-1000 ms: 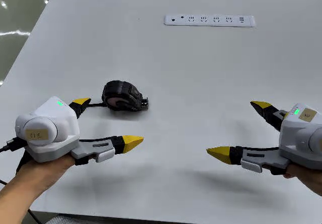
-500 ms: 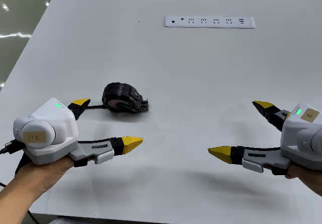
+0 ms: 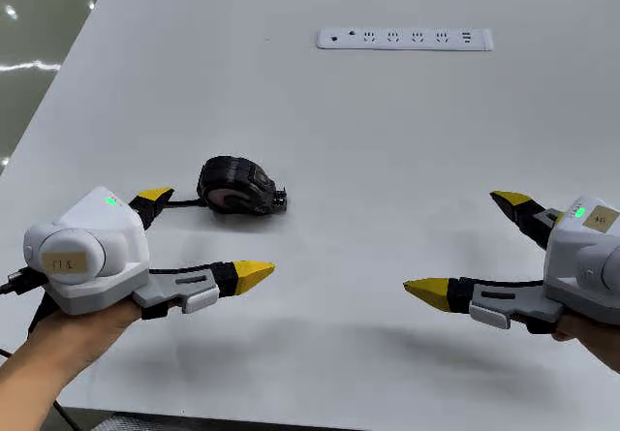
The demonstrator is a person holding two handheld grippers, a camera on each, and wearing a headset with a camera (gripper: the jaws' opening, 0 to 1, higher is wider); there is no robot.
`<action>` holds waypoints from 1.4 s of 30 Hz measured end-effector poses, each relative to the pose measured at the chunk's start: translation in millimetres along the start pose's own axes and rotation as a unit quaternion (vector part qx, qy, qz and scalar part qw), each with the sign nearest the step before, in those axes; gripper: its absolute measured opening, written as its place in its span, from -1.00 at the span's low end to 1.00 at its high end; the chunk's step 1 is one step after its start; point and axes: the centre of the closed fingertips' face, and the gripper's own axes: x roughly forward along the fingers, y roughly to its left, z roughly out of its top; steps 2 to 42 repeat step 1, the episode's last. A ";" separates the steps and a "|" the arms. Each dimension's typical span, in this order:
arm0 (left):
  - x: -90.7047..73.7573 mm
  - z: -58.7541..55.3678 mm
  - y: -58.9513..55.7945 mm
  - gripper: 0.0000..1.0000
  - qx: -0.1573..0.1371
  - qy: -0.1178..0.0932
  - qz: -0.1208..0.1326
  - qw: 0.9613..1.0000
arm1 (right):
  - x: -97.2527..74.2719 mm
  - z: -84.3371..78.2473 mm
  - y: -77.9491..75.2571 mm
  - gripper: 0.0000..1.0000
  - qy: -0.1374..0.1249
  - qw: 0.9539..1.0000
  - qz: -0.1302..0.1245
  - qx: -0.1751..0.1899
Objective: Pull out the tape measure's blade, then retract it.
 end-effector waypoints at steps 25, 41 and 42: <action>-0.1 0.0 0.2 0.98 0.000 0.000 0.000 1.000 | 0.1 -0.4 0.0 0.98 0.001 1.000 0.000 -0.001; -0.1 0.0 0.2 0.98 0.000 0.000 0.000 1.000 | 0.1 -0.4 0.0 0.98 0.001 1.000 0.000 -0.001; -0.1 0.0 0.2 0.98 0.000 0.000 0.000 1.000 | 0.1 -0.4 0.0 0.98 0.001 1.000 0.000 -0.001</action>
